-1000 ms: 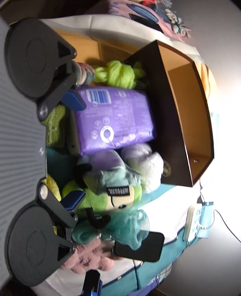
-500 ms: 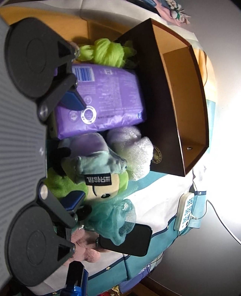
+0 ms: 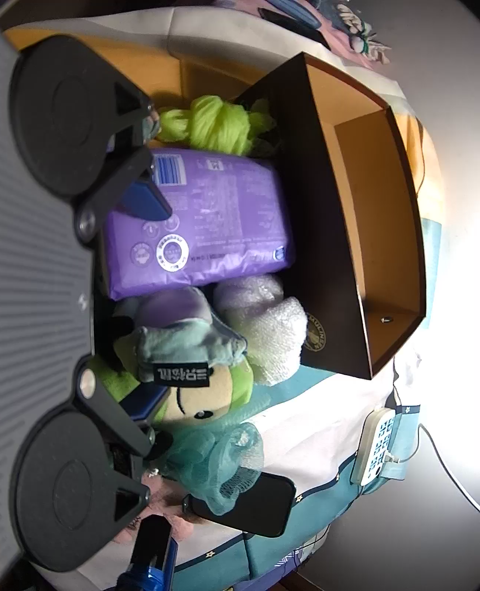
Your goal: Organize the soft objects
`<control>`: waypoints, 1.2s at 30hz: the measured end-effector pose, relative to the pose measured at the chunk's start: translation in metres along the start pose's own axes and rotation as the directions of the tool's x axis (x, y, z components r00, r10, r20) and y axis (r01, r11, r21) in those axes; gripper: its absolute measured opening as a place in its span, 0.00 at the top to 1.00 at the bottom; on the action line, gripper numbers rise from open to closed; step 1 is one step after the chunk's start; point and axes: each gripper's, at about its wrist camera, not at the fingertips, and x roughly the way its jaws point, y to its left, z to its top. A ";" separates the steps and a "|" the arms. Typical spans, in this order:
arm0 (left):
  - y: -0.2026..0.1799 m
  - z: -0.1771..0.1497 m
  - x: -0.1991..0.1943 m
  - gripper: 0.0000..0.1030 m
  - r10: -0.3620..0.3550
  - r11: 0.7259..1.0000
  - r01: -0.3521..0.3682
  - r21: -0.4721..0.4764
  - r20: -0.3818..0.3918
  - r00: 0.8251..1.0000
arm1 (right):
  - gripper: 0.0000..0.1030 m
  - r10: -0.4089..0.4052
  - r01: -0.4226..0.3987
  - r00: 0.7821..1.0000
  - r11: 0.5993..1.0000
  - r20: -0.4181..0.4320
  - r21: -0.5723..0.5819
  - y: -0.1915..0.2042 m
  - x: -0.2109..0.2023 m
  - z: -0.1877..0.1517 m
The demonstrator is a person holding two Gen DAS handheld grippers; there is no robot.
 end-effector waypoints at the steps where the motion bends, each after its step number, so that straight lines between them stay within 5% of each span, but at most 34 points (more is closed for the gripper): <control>1: 0.000 0.000 0.000 0.10 0.001 1.000 -0.001 0.003 -0.001 1.000 | 0.77 0.002 -0.002 1.000 1.000 -0.001 0.005 0.000 0.001 0.000; 36: 0.002 0.001 0.012 0.10 0.006 0.998 -0.004 0.058 -0.040 0.999 | 0.79 -0.052 0.051 0.998 0.998 0.040 0.020 0.017 0.009 -0.015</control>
